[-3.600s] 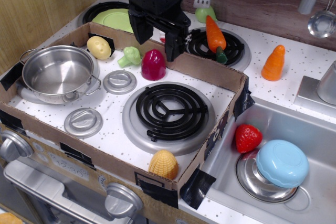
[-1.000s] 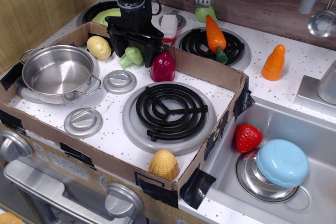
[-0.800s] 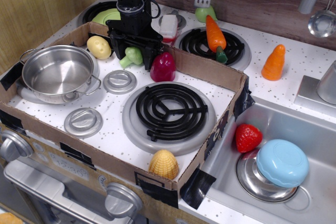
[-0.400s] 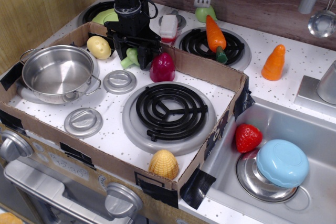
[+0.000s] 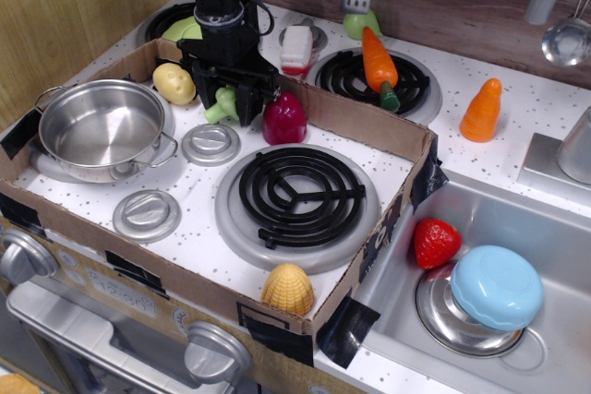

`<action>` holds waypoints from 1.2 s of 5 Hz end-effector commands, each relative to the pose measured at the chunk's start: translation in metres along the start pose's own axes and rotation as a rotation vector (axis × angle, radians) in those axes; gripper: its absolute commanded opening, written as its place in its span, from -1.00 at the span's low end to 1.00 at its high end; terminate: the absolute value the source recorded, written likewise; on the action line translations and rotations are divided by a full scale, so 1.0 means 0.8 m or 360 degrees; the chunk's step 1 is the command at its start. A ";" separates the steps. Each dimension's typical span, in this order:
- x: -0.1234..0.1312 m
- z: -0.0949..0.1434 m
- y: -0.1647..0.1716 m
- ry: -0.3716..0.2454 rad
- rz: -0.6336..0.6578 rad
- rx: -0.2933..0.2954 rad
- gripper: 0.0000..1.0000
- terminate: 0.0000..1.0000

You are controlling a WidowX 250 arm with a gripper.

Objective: Put broccoli in pot

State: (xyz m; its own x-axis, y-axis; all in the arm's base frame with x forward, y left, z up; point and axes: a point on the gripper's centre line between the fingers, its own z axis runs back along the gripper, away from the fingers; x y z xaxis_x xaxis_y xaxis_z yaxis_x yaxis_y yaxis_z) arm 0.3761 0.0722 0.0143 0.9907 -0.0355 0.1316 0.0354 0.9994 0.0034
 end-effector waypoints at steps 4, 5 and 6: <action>-0.051 0.142 0.057 -0.0105 0.0083 0.0240 -1.00 -1.00; -0.077 0.133 0.060 -0.0136 0.0151 0.0237 -1.00 -1.00; -0.093 0.114 0.063 -0.0148 0.0192 0.0210 -1.00 -1.00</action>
State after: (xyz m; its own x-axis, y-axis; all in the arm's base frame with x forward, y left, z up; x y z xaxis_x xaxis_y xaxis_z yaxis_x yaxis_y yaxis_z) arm 0.2897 0.1236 0.0768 0.9805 0.0857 0.1769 -0.1020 0.9912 0.0849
